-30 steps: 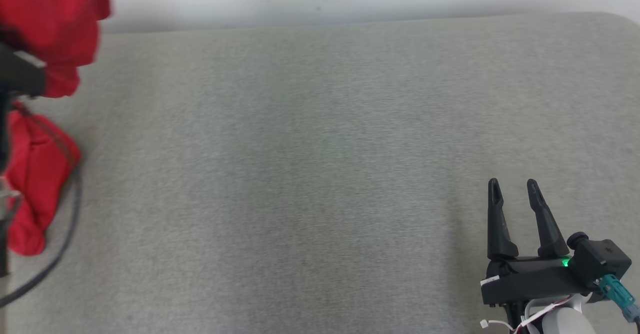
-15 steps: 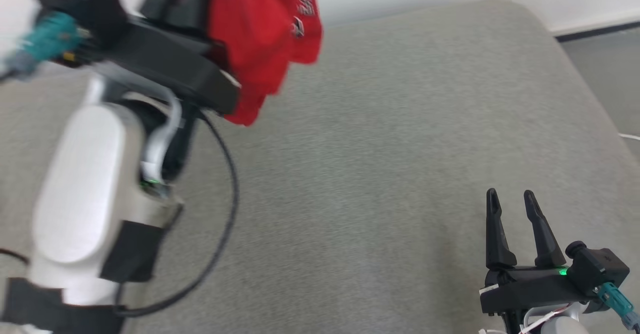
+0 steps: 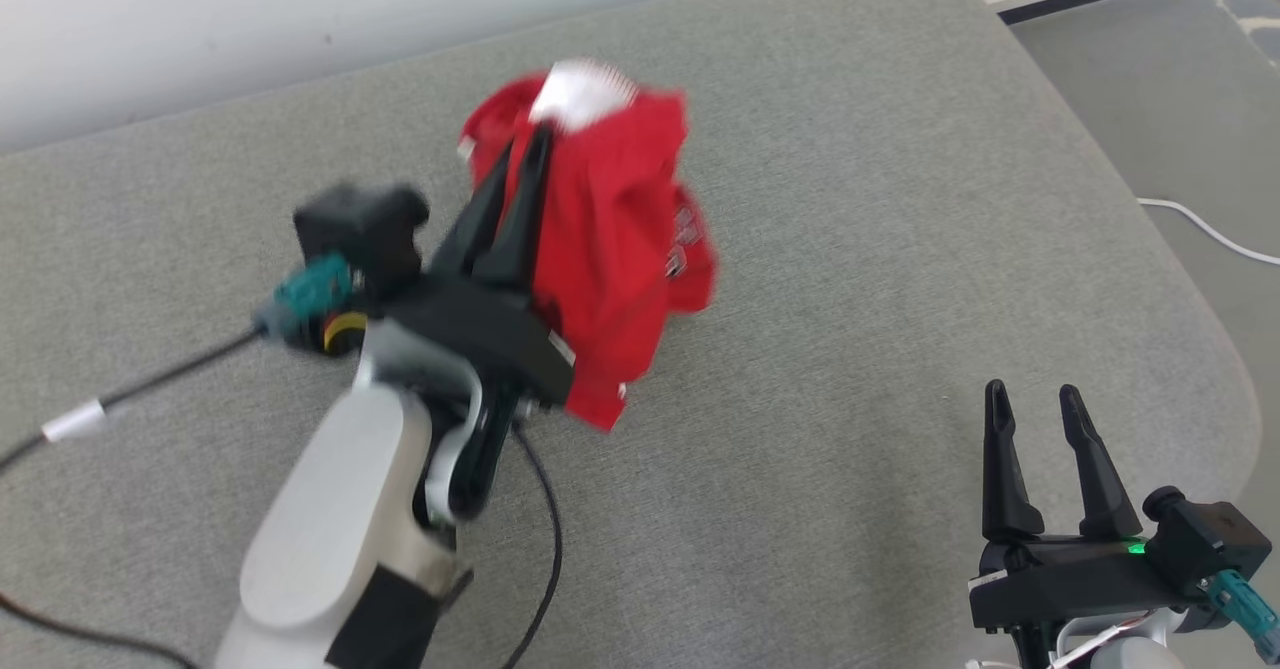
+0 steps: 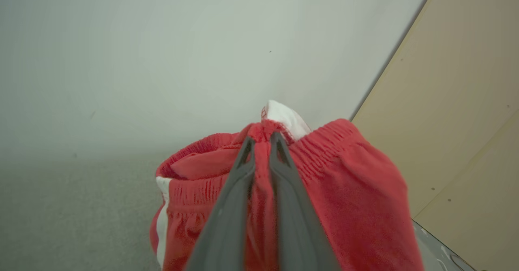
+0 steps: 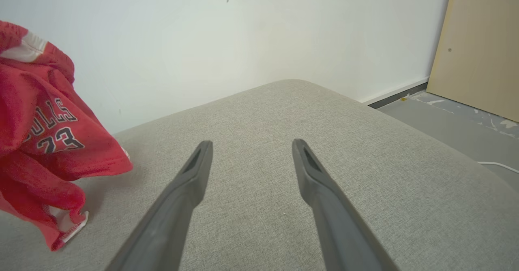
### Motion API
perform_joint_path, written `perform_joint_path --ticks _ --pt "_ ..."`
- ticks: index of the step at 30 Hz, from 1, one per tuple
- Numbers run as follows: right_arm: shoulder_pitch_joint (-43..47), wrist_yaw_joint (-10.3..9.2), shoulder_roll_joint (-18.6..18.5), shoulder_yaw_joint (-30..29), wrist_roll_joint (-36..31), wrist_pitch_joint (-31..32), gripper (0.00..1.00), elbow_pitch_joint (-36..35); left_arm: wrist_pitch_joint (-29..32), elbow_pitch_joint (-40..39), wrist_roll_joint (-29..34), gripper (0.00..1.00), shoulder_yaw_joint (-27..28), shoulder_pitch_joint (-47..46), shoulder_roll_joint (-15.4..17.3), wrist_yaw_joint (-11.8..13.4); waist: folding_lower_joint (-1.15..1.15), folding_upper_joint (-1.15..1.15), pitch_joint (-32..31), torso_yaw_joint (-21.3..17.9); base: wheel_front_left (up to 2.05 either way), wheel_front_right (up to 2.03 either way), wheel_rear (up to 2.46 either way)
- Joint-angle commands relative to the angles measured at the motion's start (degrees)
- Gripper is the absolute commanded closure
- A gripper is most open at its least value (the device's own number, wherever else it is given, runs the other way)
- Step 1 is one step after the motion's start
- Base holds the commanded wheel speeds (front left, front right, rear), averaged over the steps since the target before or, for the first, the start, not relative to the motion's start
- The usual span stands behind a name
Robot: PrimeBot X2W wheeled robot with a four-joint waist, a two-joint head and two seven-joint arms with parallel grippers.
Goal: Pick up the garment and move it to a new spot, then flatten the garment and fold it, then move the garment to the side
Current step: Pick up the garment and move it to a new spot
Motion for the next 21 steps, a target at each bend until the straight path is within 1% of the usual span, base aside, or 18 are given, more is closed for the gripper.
perform_joint_path --ticks 1,4,12,13,14,15,21 --pt "-0.33 0.19 -0.02 -0.22 -0.52 -0.05 0.0 0.09 -1.26 1.32 -0.46 1.0 0.44 2.39 -0.07 0.4 -0.01 0.0 0.74 0.89 0.0 0.0 0.0" --pt "-0.88 0.19 0.0 -0.07 -1.01 -0.06 0.0 0.22 -2.95 4.28 -2.04 1.0 1.61 6.33 0.38 0.7 -0.01 0.0 1.02 2.12 0.0 0.0 0.0" --pt "-1.01 0.19 0.01 -0.13 -2.53 -0.06 0.0 0.86 -7.45 9.55 -2.04 1.0 4.01 12.69 3.68 1.84 -0.01 0.0 0.33 6.33 0.0 0.0 0.0" --pt "-0.94 0.19 -0.02 -0.05 -2.65 -0.05 0.0 0.89 -7.5 9.88 -1.35 0.57 3.7 13.03 4.21 1.64 -0.01 0.0 0.16 6.85 0.0 0.0 0.0" --pt "-0.84 0.19 -0.02 0.0 -2.7 -0.06 0.0 1.0 -8.02 9.94 -0.95 0.07 3.45 13.23 4.53 1.51 -0.01 0.0 -0.06 7.41 0.0 0.0 0.0" --pt "-0.75 0.19 -0.02 -0.06 -2.82 -0.06 0.0 0.99 -8.52 9.96 -1.03 0.0 3.51 13.37 4.61 1.69 -0.01 0.0 -0.31 7.96 0.0 0.0 0.0" --pt "0.13 0.19 -0.01 -0.24 -3.9 -0.06 0.0 1.23 -12.41 8.48 -0.2 0.0 4.35 14.26 5.25 1.64 -0.01 0.0 -2.93 11.07 0.0 0.0 0.0"
